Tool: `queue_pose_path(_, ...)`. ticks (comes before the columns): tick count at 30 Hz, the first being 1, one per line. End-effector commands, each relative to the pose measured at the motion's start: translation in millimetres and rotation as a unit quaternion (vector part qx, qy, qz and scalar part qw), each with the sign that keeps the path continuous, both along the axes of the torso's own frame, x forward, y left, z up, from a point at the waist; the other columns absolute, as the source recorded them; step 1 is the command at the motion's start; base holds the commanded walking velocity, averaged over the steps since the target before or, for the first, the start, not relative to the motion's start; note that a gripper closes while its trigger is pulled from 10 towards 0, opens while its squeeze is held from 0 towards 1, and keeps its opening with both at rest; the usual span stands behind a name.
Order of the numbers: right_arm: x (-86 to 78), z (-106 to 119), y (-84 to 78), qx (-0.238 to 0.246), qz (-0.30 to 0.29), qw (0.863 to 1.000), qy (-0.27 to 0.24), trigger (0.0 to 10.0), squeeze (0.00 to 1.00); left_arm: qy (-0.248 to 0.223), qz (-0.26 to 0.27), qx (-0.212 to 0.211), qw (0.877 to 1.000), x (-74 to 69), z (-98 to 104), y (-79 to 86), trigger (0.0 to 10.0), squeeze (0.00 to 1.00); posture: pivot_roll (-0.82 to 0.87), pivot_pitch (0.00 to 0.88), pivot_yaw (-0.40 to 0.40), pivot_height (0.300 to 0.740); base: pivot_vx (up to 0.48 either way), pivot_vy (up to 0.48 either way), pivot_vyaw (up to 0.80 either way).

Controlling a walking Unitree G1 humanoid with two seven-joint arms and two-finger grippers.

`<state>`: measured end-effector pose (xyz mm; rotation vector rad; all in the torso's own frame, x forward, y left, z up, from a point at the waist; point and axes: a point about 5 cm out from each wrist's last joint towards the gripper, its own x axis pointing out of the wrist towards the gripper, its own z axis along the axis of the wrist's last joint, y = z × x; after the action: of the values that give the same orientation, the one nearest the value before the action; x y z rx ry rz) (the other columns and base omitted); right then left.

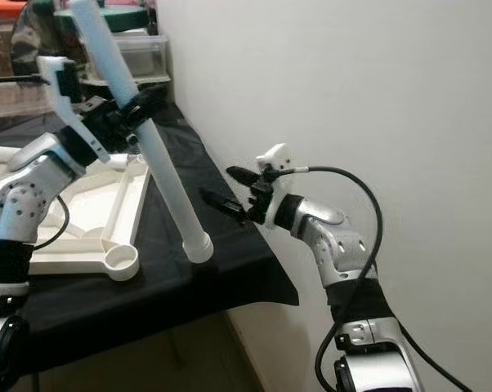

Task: Building children table

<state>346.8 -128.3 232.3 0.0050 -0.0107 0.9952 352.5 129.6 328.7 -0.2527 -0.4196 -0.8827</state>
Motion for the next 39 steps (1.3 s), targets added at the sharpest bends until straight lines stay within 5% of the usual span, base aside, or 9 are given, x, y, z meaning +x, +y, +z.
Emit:
queue_pose_path(1, -1.1, 5, 7.5, -0.004, 0.017, 1.000, 0.005, 10.0, 0.00, -0.014, -0.007, 0.005, 1.000, 2.1, 4, -5.4, 10.0, 0.00, 0.12, 0.000, -0.045, 0.740, 0.000, 0.000, 0.00)
queue_pose_path(19, 9.0, 1, 36.8, -0.029, 0.003, 0.998, 0.054, 10.0, 0.00, -0.033, -0.028, -0.020, 0.999, 14.6, 15, -34.5, 10.0, 0.00, 0.11, 0.000, -0.032, 0.740, 0.000, 0.000, 0.00)
queue_pose_path(39, 26.4, 5, 42.3, -0.041, -0.057, 0.995, 0.072, 10.0, 0.00, -0.034, -0.035, -0.036, 0.998, 19.9, 17, -44.1, 10.0, 0.00, 0.10, 0.000, -0.025, 0.740, 0.000, 0.000, 0.00)
